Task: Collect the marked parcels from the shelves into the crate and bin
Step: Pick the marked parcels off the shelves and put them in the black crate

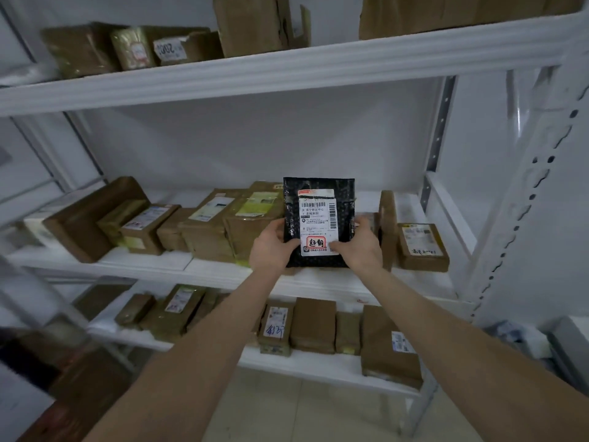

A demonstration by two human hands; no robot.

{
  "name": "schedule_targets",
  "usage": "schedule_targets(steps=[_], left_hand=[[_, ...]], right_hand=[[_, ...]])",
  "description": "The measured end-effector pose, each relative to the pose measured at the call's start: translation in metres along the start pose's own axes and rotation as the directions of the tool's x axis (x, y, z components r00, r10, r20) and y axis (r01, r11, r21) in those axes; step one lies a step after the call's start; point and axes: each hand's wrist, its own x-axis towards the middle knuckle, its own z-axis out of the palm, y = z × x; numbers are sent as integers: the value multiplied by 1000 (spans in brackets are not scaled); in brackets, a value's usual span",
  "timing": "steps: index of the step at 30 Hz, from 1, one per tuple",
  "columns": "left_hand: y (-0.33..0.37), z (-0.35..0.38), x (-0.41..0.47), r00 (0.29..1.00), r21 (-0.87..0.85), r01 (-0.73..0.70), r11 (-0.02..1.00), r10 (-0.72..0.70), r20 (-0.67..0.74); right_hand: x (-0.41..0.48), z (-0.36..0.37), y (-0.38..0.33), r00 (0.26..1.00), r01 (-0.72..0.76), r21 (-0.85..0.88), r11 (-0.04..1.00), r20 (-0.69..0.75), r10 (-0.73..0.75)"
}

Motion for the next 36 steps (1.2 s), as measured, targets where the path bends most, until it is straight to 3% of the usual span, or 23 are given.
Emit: schedule_targets(steps=[11,21,30,36], left_hand=[[-109,-60,-40,964,85,263,961,-259,-60],[-260,-142,-56,899,117,438,891,-433,-66],[-404,-249,-69,815,90,578,811,-567,-118],[-482,-312,-79,720,57,686,726,-664,-201]], right_hand=[[-56,109,-6,971,86,-93,992,232,-62],[-108,265,-36,906,129,-228,965,422,-22],[-162,440,-85,795,165,-252,953,607,23],[-196,542,-124,699,228,-242,943,715,14]])
